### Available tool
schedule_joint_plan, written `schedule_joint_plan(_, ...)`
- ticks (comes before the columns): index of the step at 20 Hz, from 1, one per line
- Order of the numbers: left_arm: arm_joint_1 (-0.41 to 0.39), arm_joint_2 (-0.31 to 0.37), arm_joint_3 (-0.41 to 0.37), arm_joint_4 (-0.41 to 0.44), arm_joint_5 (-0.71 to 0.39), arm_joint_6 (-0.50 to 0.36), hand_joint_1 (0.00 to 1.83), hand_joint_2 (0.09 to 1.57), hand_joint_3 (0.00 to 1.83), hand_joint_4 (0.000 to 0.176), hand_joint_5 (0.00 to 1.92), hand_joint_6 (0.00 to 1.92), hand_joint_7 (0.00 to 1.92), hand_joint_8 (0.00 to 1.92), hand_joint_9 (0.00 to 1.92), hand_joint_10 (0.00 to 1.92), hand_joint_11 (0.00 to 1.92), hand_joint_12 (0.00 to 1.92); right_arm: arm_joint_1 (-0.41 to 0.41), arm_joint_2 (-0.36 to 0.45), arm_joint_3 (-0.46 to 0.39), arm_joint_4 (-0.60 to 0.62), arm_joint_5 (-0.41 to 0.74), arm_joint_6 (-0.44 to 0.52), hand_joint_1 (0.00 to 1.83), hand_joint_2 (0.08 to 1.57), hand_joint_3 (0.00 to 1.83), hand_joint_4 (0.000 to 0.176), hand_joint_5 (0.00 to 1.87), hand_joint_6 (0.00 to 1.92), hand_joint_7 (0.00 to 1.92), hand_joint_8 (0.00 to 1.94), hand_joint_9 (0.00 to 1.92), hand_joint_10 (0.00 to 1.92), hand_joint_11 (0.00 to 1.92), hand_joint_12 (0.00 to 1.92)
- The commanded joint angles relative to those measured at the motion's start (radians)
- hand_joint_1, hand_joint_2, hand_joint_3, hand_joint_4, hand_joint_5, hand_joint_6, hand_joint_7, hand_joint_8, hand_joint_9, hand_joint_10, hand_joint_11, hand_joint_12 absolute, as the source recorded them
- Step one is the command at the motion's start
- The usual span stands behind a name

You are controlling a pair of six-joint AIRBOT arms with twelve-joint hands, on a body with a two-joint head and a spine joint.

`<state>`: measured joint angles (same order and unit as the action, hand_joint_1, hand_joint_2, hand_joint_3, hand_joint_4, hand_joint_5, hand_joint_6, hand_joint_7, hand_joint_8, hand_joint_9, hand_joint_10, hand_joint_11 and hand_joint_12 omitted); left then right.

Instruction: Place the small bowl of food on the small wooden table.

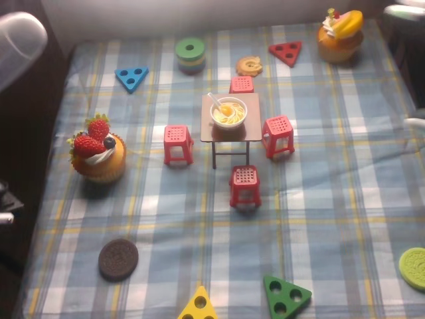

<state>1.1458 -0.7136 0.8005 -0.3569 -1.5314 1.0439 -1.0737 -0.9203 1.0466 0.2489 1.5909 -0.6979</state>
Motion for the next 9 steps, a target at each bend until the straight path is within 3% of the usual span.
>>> schedule_joint_plan(1,-0.001,-0.011,0.008,0.008,-0.161,-0.041,0.32,1.27,0.00,0.006,0.26,0.00,0.31,0.00,0.27,0.00,0.00,0.63,0.008,-0.003,-0.011,0.017,0.172,0.002,0.75,1.08,0.00,0.000,0.54,0.01,0.54,0.01,0.58,0.04,0.13,1.21)
schedule_joint_plan(2,0.000,-0.013,0.010,0.008,-0.172,-0.051,0.28,1.26,0.00,0.015,0.21,0.00,0.26,0.00,0.22,0.00,0.00,0.56,0.008,-0.006,-0.014,0.013,0.172,0.002,0.72,1.08,0.00,0.000,0.55,0.01,0.59,0.03,0.62,0.05,0.15,1.24)
schedule_joint_plan(3,0.009,-0.020,0.015,0.008,-0.199,-0.076,0.33,1.21,0.00,0.022,0.12,0.00,0.19,0.00,0.17,0.00,0.00,0.38,0.008,-0.010,-0.018,0.003,0.172,0.002,0.72,1.12,0.00,0.000,0.53,0.00,0.62,0.02,0.68,0.05,0.20,1.20)
schedule_joint_plan(4,0.015,-0.030,0.028,0.008,-0.203,-0.143,0.35,1.16,0.00,0.025,0.08,0.00,0.18,0.00,0.16,0.00,0.00,0.32,0.008,-0.008,-0.020,-0.005,0.172,0.002,0.71,1.13,0.00,0.000,0.50,0.00,0.62,0.01,0.70,0.05,0.20,1.26)
schedule_joint_plan(5,0.015,-0.041,0.044,0.012,-0.203,-0.179,0.30,1.10,0.00,0.007,0.12,0.01,0.25,0.01,0.26,0.01,0.00,0.58,0.008,-0.005,-0.023,-0.011,0.172,0.002,0.74,1.15,0.01,0.000,0.45,0.00,0.59,0.00,0.68,0.04,0.21,1.28)
schedule_joint_plan(6,0.015,-0.058,0.065,0.015,-0.203,-0.241,0.26,1.15,0.01,0.000,0.18,0.01,0.27,0.00,0.30,0.01,0.00,0.79,0.009,0.002,-0.031,-0.030,0.172,0.002,0.68,1.21,0.01,0.000,0.35,0.00,0.53,0.00,0.65,0.02,0.23,1.22)
schedule_joint_plan(7,0.012,-0.068,0.083,0.026,-0.203,-0.296,0.17,1.25,0.02,0.000,0.20,0.01,0.26,0.00,0.31,0.00,0.00,0.79,0.009,0.003,-0.039,-0.054,0.172,0.000,0.50,1.32,0.04,0.000,0.17,0.00,0.41,0.00,0.57,0.01,0.11,1.16)
schedule_joint_plan(8,-0.010,-0.071,0.092,0.047,-0.203,-0.330,0.14,1.29,0.02,0.013,0.22,0.01,0.20,0.01,0.23,0.01,0.00,0.61,0.013,0.009,-0.055,-0.087,0.172,-0.026,0.55,1.31,0.01,0.039,0.27,0.02,0.36,0.00,0.51,0.00,0.02,1.14)
schedule_joint_plan(9,-0.046,-0.070,0.096,0.079,-0.203,-0.330,0.14,1.29,0.01,0.066,0.36,0.03,0.17,0.00,0.12,0.00,0.00,0.14,0.049,0.029,-0.073,-0.117,0.173,-0.055,0.44,1.40,0.02,0.070,0.32,0.01,0.21,0.00,0.31,0.00,0.00,0.62)
